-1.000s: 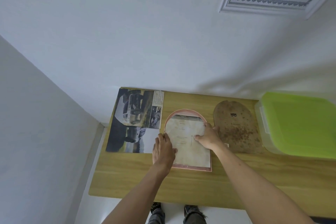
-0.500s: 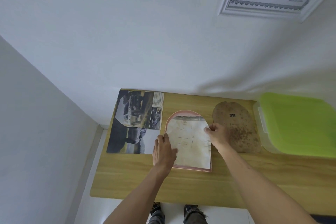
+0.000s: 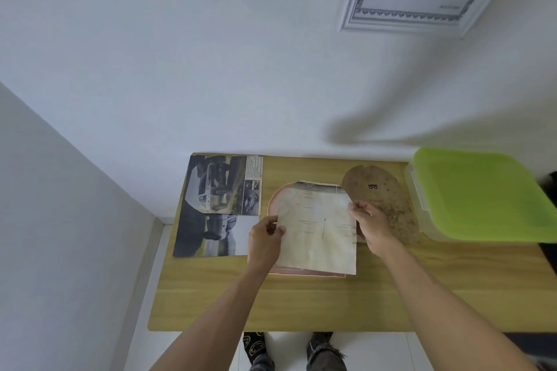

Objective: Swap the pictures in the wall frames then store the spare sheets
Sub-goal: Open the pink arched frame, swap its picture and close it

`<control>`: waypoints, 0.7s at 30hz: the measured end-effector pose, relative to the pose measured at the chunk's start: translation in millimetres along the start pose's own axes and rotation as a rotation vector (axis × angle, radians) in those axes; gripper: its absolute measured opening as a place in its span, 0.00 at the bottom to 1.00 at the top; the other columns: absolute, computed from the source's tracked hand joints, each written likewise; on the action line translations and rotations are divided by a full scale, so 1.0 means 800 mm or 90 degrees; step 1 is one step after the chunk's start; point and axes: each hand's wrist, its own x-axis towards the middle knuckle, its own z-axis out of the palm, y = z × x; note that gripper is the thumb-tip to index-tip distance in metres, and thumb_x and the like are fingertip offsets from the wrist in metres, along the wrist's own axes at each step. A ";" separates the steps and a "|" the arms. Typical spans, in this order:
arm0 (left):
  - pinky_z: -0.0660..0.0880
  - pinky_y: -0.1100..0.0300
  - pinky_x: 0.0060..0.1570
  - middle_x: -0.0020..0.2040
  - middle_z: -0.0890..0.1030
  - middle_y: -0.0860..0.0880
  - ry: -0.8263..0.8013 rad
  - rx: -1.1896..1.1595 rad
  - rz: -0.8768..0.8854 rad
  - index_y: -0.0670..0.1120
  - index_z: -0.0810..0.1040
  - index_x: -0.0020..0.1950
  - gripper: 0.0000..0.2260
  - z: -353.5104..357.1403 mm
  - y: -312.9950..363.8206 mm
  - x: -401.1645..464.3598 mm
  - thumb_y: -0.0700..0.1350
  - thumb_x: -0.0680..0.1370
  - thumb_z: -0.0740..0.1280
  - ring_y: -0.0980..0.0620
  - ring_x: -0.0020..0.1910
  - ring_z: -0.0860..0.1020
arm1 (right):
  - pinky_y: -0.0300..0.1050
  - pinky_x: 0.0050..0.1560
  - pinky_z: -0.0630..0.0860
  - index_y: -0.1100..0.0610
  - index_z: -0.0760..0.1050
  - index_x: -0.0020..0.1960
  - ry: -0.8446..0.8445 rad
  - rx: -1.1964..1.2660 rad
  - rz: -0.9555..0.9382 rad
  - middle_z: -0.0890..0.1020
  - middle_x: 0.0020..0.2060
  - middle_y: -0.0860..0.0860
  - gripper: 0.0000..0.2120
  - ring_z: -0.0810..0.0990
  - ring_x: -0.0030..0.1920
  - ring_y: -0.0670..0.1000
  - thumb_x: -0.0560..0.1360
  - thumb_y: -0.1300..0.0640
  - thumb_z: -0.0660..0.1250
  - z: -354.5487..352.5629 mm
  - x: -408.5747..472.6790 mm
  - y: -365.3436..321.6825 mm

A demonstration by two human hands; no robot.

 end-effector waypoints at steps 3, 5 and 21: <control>0.79 0.59 0.44 0.45 0.82 0.49 -0.012 -0.086 -0.051 0.46 0.81 0.55 0.08 0.008 0.002 -0.004 0.41 0.76 0.71 0.51 0.44 0.80 | 0.53 0.60 0.75 0.53 0.71 0.69 -0.068 0.001 0.060 0.77 0.63 0.48 0.26 0.76 0.59 0.49 0.75 0.49 0.74 -0.023 -0.009 0.014; 0.80 0.54 0.48 0.46 0.83 0.48 -0.028 -0.109 -0.067 0.48 0.81 0.52 0.07 0.018 0.005 -0.010 0.40 0.75 0.72 0.49 0.46 0.81 | 0.51 0.55 0.77 0.55 0.70 0.70 -0.094 -0.037 0.075 0.80 0.61 0.50 0.29 0.80 0.58 0.51 0.72 0.55 0.76 -0.039 -0.016 0.026; 0.83 0.45 0.41 0.41 0.83 0.44 -0.217 0.134 -0.096 0.43 0.79 0.42 0.05 0.247 0.021 -0.115 0.37 0.68 0.69 0.44 0.42 0.83 | 0.43 0.38 0.75 0.58 0.79 0.49 0.029 -0.202 0.072 0.86 0.43 0.56 0.12 0.81 0.37 0.51 0.68 0.61 0.76 -0.290 -0.014 0.113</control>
